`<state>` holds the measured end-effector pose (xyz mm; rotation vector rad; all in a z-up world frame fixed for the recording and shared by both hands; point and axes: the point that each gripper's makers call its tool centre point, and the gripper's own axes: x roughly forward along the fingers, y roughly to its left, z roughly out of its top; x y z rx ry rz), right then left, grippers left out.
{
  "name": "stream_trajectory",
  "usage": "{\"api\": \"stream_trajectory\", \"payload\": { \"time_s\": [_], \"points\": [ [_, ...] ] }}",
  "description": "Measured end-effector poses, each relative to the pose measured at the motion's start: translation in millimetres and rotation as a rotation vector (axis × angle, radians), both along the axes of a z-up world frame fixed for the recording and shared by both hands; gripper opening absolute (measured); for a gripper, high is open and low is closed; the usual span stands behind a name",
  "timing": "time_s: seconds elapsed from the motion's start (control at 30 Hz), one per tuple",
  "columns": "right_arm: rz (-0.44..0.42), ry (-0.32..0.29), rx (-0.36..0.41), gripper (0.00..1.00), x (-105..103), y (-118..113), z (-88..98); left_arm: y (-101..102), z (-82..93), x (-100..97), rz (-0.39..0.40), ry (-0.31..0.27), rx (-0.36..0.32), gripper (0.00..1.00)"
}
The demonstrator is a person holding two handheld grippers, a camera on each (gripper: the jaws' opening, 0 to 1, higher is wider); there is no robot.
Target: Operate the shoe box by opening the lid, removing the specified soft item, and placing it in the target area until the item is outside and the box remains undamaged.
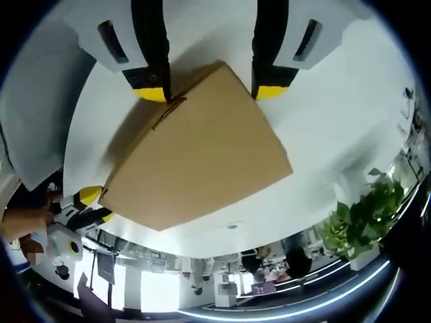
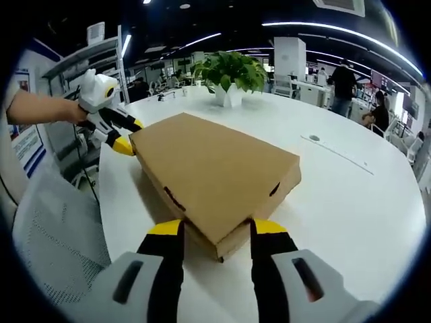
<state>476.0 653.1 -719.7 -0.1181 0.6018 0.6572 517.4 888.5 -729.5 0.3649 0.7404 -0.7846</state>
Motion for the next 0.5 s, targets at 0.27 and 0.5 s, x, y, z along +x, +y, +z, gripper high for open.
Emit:
{"api": "stream_trajectory", "payload": {
  "time_s": [0.27, 0.5],
  "points": [
    [-0.002, -0.017, 0.013, 0.4, -2, 3, 9.2, -3, 11.0, -2.4, 0.038, -0.004, -0.029, 0.52],
    [0.011, -0.033, 0.007, 0.44, -4, 5, 21.0, -5, 21.1, -3.0, 0.051, -0.022, -0.043, 0.55]
  ]
}}
